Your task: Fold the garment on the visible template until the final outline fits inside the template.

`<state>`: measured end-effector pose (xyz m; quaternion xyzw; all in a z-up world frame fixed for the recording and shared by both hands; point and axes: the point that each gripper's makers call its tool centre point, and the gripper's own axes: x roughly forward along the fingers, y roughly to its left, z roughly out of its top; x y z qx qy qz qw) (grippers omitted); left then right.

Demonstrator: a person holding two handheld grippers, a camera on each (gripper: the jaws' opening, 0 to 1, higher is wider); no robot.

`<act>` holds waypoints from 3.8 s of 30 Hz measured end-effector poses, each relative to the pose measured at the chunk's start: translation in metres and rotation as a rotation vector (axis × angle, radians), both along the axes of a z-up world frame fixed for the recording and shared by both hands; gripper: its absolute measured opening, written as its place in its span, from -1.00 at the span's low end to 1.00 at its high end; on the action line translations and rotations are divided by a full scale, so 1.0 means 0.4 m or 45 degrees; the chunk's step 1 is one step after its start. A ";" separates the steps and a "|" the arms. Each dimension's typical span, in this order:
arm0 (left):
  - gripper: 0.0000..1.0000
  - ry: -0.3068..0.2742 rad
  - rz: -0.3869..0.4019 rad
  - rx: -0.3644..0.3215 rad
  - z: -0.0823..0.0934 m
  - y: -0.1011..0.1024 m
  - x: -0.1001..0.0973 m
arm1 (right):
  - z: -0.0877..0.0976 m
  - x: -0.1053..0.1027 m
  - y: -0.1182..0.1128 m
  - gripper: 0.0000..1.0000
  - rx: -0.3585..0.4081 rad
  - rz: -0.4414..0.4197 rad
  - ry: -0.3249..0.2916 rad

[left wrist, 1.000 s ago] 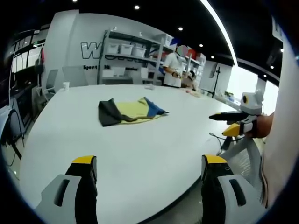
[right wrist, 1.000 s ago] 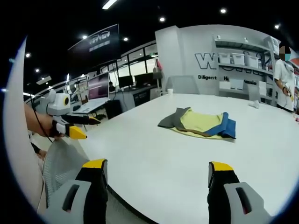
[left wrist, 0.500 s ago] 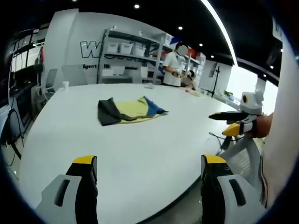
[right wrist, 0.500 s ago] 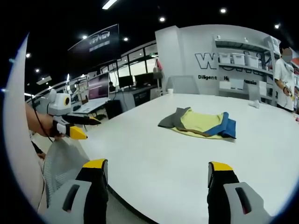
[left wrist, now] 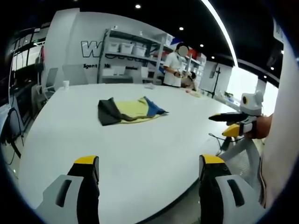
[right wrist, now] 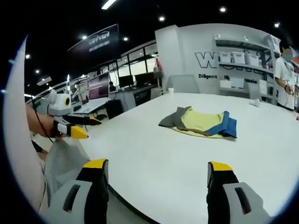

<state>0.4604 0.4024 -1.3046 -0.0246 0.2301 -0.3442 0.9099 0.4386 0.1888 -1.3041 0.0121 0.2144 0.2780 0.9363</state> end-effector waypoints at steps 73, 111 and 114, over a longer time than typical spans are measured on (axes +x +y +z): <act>-0.01 0.144 -0.380 0.101 -0.251 -0.245 0.550 | -0.266 0.610 -0.212 0.14 -0.202 0.035 0.139; -0.62 0.098 -0.554 0.383 -0.292 -0.306 0.639 | -0.332 0.709 -0.288 -0.61 -0.341 0.124 0.273; -0.63 0.094 -0.564 0.412 -0.299 -0.310 0.647 | -0.318 0.698 -0.285 -0.65 -0.328 0.117 0.260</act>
